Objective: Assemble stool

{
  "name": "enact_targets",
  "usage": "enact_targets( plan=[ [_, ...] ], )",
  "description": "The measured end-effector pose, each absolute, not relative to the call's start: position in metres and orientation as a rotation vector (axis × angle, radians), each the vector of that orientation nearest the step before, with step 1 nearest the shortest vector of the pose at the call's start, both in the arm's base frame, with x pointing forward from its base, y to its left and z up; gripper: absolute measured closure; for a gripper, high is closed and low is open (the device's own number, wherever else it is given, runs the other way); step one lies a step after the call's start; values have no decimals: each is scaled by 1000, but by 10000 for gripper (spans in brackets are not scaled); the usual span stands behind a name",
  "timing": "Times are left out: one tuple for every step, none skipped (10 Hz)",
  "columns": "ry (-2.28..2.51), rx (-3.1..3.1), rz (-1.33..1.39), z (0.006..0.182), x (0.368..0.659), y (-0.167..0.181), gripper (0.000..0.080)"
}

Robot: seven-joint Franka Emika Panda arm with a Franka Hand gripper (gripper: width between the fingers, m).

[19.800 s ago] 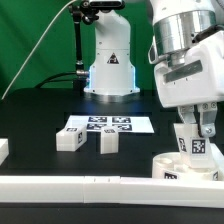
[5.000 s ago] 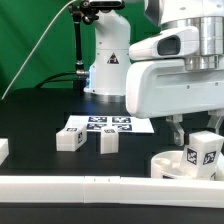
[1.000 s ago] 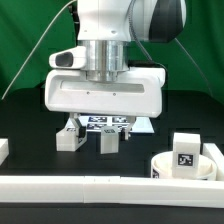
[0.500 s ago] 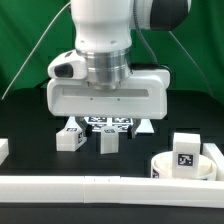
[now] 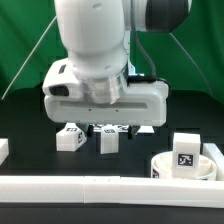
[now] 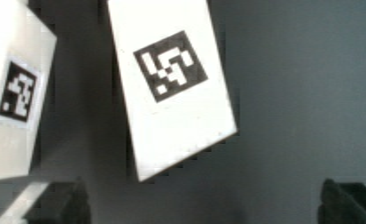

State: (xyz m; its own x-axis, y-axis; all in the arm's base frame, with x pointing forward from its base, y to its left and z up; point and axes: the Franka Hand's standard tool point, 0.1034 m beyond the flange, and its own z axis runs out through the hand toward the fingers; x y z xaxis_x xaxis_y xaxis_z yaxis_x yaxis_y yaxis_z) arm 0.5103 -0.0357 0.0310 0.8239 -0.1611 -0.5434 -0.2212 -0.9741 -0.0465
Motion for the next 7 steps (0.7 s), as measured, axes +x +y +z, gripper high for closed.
enact_targets(
  plan=[
    [296,-2866,932,28,506,-34,151],
    [296,-2817,1045,25,500,-35,151],
    [294,-2788,1106,22,499,-37,151],
    [287,-2727,1223,22,491,-36,151],
    [277,-2677,1318,19,488,-35,151],
    [269,-2636,1394,16,485,-34,151],
    [264,-2619,1427,12,484,-33,151]
  ],
)
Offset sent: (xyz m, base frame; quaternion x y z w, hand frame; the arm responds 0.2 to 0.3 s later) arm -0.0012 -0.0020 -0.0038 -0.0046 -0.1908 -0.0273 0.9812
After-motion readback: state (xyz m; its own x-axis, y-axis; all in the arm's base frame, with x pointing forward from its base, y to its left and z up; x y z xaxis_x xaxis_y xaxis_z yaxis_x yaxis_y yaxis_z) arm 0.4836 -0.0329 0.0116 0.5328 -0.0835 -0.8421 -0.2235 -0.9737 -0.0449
